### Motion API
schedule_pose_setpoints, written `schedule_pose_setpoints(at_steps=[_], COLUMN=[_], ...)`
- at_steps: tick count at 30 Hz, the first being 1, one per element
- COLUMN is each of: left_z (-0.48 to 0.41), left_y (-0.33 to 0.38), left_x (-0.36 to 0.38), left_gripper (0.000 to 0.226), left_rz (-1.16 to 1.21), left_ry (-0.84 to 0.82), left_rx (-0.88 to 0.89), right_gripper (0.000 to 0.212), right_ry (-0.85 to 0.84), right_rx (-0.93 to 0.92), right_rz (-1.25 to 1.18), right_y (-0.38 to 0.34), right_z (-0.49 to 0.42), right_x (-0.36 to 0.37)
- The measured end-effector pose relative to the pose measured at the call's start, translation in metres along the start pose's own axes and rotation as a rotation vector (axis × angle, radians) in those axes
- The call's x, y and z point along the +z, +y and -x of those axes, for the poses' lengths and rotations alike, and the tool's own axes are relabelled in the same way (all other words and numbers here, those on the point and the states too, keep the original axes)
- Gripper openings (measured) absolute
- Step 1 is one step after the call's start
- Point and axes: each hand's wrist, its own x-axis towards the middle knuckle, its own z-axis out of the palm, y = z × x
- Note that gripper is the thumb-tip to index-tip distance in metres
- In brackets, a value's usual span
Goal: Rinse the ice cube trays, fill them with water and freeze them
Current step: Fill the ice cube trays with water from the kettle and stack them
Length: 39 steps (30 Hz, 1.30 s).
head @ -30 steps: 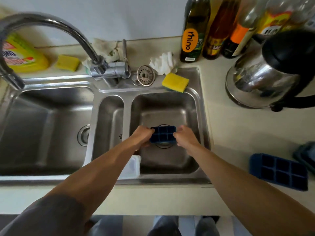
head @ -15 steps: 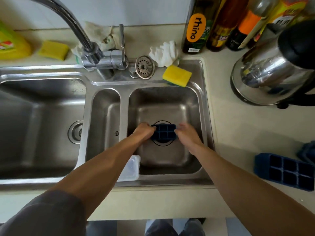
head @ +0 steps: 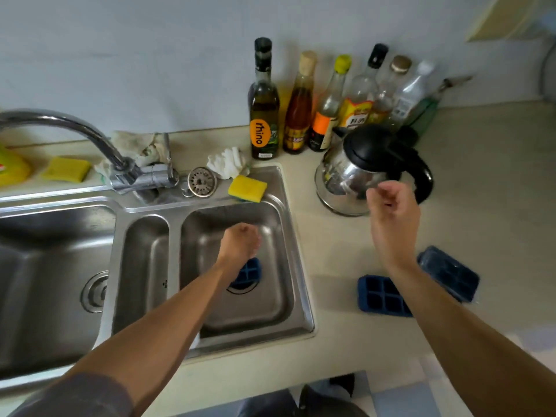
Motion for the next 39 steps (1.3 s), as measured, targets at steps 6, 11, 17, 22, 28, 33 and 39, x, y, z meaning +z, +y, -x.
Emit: schedule_pose_setpoints(at_steps=[6, 11, 17, 22, 28, 33, 39], left_z=[0.026, 0.044, 0.062, 0.071, 0.08, 0.09, 0.099], left_y=[0.046, 0.065, 0.066, 0.058, 0.048, 0.028, -0.008], left_x=[0.064, 0.095, 0.11, 0.107, 0.081, 0.058, 0.032], left_gripper=[0.018, 0.018, 0.022, 0.024, 0.02, 0.033, 0.033], left_rz=[0.043, 0.047, 0.116, 0.151, 0.218, 0.308, 0.453], left_ry=[0.009, 0.027, 0.097, 0.138, 0.139, 0.115, 0.035], left_rx=[0.048, 0.047, -0.008, 0.003, 0.099, 0.104, 0.111], right_gripper=[0.04, 0.046, 0.068, 0.065, 0.065, 0.075, 0.071], right_ry=[0.126, -0.208, -0.307, -0.268, -0.329, -0.419, -0.534], right_rx=[0.04, 0.129, 0.269, 0.256, 0.193, 0.19, 0.202], right_rz=[0.058, -0.019, -0.124, -0.182, -0.146, -0.026, 0.088], right_y=[0.012, 0.034, 0.053, 0.041, 0.009, -0.027, -0.063], right_z=[-0.065, -0.106, -0.116, -0.106, -0.08, -0.051, -0.013], right_x=[-0.07, -0.079, -0.063, -0.057, -0.061, -0.047, -0.02])
